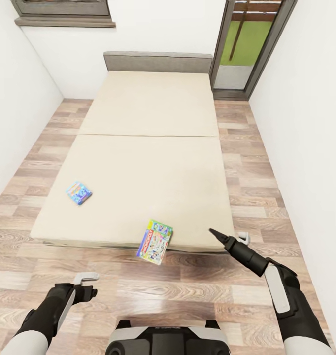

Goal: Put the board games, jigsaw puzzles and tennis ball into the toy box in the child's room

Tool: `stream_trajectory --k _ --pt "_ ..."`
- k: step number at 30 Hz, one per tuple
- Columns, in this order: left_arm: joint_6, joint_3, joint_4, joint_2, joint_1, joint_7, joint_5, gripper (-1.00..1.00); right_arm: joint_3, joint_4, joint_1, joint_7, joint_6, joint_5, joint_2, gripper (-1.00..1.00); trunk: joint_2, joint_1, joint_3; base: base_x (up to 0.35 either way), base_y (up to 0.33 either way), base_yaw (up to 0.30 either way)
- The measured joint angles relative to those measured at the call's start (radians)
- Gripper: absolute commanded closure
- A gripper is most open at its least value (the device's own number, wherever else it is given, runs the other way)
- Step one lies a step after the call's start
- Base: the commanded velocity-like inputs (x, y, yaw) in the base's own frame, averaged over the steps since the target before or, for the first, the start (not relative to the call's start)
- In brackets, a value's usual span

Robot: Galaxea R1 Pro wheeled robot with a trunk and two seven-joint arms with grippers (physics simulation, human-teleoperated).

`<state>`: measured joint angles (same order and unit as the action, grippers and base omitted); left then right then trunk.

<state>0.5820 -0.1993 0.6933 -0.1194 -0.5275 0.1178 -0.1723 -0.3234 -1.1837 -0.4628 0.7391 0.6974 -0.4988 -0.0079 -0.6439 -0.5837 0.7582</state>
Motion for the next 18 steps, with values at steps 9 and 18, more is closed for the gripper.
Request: stream_trajectory --k 9,18 --pt "0.0 -0.001 0.0 -0.002 0.0 0.0 0.0 -1.0 -0.014 0.034 0.0 -0.001 -0.001 -0.001 0.0 -1.0 0.0 0.0 -0.014 -0.001 0.125 0.0" --pt "0.0 0.001 0.0 -0.001 0.0 0.0 -0.002 -1.0 -0.106 0.104 0.0 0.0 -0.004 0.0 -0.001 -1.0 0.0 0.0 -0.029 0.0 0.025 0.0"
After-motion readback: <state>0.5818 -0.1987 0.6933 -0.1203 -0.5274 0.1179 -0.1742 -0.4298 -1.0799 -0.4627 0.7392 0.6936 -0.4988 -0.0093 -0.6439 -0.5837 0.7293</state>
